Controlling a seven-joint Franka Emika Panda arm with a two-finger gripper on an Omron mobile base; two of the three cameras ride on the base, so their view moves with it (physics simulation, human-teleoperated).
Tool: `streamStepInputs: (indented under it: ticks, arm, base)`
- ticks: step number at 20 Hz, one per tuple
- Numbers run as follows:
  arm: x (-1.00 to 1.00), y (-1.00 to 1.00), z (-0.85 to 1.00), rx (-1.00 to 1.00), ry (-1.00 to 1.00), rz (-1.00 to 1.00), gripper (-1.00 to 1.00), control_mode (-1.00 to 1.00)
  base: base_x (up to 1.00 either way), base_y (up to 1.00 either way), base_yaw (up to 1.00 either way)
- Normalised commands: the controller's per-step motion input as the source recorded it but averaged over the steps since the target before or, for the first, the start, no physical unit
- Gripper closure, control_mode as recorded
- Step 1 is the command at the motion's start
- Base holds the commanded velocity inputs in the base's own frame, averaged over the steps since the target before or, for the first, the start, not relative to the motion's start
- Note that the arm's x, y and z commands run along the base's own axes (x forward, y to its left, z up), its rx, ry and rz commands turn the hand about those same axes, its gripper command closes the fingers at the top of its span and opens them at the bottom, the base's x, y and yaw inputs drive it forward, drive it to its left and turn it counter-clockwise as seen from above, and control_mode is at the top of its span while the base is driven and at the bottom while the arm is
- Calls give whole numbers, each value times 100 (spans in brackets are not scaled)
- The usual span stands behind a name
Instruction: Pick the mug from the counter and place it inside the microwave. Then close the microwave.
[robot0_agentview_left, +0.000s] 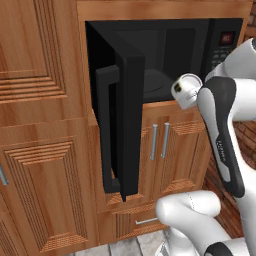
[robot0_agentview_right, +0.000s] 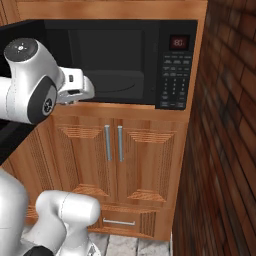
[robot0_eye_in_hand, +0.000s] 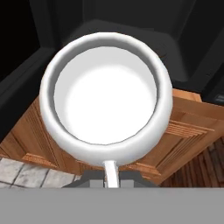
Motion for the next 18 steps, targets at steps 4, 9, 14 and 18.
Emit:
streamStepInputs:
  ticks: [4,9,14,18]
  arm:
    - [14,0,4,4,0,0,100,-100]
    - [27,-5,0,7,0,0,100,-100]
    - [25,8,-1,3,0,-1,100,-100]
    - [29,11,0,1,2,-2,100,-100]
  base:
    - [0,0,0]
    - [0,0,0]
    - [0,0,0]
    - [0,0,0]
